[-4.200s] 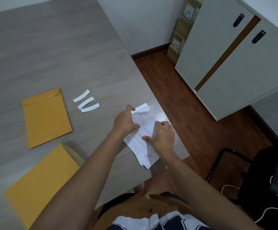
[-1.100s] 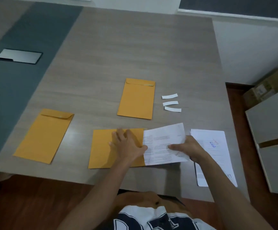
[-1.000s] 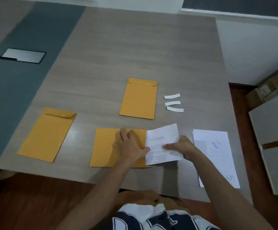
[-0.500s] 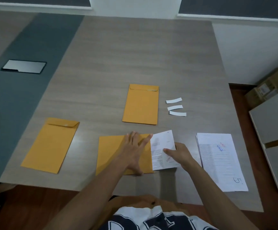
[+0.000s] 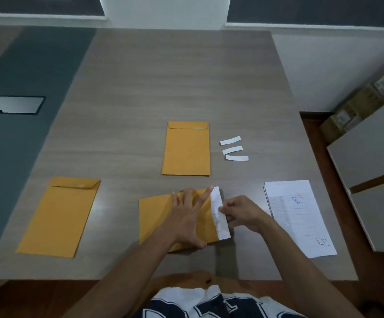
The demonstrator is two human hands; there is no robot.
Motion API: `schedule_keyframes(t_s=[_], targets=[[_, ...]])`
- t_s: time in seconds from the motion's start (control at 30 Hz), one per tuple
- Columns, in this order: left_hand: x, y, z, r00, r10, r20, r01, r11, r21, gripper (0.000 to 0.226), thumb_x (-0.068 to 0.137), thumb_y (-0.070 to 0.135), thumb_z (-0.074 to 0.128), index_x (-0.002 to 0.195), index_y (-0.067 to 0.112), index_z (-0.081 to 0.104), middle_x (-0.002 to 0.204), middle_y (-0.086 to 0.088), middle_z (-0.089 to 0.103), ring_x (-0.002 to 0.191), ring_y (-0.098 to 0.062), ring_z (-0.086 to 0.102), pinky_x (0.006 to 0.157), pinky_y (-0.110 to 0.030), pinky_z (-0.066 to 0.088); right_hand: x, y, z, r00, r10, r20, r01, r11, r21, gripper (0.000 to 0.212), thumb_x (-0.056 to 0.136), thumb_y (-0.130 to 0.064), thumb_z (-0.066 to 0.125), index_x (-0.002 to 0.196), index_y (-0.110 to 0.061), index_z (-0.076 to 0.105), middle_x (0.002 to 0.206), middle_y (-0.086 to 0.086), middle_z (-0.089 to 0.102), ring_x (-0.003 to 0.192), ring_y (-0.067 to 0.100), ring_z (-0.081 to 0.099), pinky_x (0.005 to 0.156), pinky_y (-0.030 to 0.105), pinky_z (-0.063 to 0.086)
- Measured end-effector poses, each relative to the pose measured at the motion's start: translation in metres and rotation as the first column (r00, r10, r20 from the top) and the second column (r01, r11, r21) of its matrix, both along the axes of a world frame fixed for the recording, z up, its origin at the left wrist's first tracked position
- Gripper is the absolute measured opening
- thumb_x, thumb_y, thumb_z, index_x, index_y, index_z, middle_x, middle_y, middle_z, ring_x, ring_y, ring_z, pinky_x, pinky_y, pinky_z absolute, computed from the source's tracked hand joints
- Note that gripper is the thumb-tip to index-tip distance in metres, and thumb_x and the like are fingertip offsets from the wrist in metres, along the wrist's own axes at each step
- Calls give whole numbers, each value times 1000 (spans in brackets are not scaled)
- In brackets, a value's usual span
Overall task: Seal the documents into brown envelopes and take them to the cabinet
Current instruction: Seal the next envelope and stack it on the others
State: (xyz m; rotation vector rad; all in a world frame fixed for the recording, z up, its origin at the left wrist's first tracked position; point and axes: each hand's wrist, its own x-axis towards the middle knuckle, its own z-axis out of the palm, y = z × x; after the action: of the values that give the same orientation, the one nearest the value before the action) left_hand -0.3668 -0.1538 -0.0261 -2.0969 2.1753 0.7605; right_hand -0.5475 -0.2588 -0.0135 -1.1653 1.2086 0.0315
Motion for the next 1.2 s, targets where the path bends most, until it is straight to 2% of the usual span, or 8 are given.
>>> schedule_keyframes(t_s=[0.07,0.23,0.33,0.53,0.77,0.93,1.1,1.2], targets=[[-2,0,3,1000,-5,-7,5,1000,-20,148,47,68,77,145,39,-31,148,-18,21,140,-37,15,112,-64,13,6,2,-2,1000,1,5,-1,1000,32,16,92,-10,63,92,5,67,87,18,73,75,24,72,64,32,58],[-2,-3,7,1000,4,-11,-5,999,-48,148,49,70,77,144,38,-31,145,-17,24,137,-35,21,112,-61,18,19,4,-5,998,-19,53,14,996,91,13,91,-10,65,91,4,65,82,18,68,73,25,69,67,35,57],[-1,-4,8,999,25,-25,-27,998,-62,147,48,71,76,145,38,-30,145,-18,24,138,-35,21,112,-61,18,22,-1,0,999,-31,28,30,999,41,11,89,-6,67,92,5,65,82,18,67,73,25,69,62,32,58],[-1,-5,7,999,21,-33,-23,998,-65,147,48,70,77,146,38,-29,144,-17,25,136,-34,23,112,-57,22,27,-1,0,1000,-21,14,19,995,98,10,91,-1,60,98,4,64,93,20,68,84,28,69,68,35,61],[0,-1,-7,1000,18,17,-17,999,-51,147,48,71,75,147,36,-27,142,-16,27,132,-32,26,111,-52,24,32,7,-15,1000,-23,11,21,991,131,3,91,-1,61,91,-2,63,93,16,68,88,28,70,70,35,61],[1,-2,-19,998,43,35,-41,998,-48,146,45,74,71,148,34,-25,142,-16,28,133,-33,26,109,-54,24,34,10,-27,998,-45,-32,45,999,6,5,84,4,65,85,0,68,90,16,69,87,30,69,73,43,61],[6,-3,-30,989,140,41,-139,990,-26,141,45,84,65,151,33,-12,151,-12,16,142,-34,13,114,-57,16,20,9,-32,996,-72,-59,60,982,-178,4,80,-9,77,84,-7,77,80,11,74,72,24,73,65,39,62],[6,-3,-35,979,188,86,-188,982,1,115,63,81,60,152,28,9,159,-10,6,147,-31,2,118,-55,8,10,12,-39,980,-162,-113,95,888,-449,1,81,-12,76,81,-13,75,69,5,71,61,17,68,62,33,60]])
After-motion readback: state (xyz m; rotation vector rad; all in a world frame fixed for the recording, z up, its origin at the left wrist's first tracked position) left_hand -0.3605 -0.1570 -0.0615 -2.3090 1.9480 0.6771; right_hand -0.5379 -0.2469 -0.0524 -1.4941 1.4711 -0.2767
